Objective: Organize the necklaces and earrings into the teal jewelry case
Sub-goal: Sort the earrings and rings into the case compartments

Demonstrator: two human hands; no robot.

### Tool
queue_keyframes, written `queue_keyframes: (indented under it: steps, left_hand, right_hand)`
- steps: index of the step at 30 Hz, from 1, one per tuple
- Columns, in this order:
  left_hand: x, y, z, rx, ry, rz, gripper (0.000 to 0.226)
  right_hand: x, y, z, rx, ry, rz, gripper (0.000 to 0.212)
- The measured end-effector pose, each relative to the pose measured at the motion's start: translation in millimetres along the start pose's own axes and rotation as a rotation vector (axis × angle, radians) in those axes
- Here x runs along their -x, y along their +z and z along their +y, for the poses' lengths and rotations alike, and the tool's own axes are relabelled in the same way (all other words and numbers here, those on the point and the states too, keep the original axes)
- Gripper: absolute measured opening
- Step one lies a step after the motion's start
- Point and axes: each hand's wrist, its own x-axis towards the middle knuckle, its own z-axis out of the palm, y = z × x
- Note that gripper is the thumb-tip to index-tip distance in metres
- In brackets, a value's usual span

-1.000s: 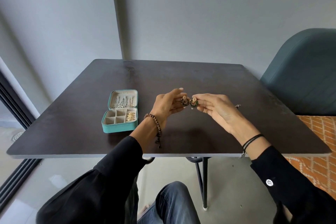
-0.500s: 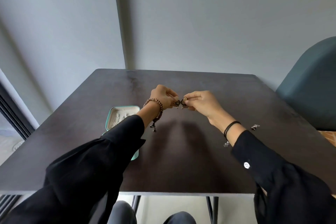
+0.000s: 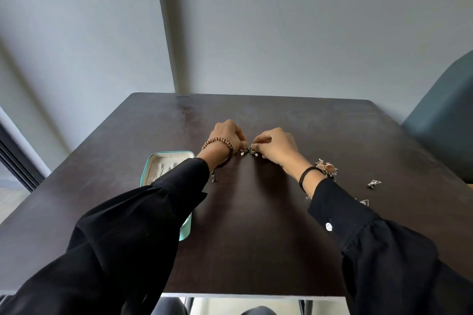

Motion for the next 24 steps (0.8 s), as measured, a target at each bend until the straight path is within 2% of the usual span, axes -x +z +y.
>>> queue_keyframes:
  steps: [2,6,13,19,22,24]
  left_hand:
    - [5,0,2,-0.023,0.010,0.044,0.004]
    - [21,-4,15,-0.040,0.067,0.095,0.010]
    - [57,12,54,0.011,0.192,0.039,0.010]
    - [75,53,82,0.058,0.224,-0.036,0.018]
    - [71,76,94,0.086,0.198,-0.052,0.023]
    - [67,89,102,0.111,0.169,-0.036,0.018]
  right_hand:
    - [4,-3,1,0.029,-0.012,0.010,0.012]
    - [20,-18,2,0.007,-0.043,0.040,0.015]
    - [64,-61,17,0.033,-0.081,0.136,0.013]
    - [84,-101,52,0.100,-0.024,0.242,0.010]
    - [86,-115,69,0.178,0.008,0.205,0.014]
    - [84,-119,78,0.250,0.004,0.138,0.019]
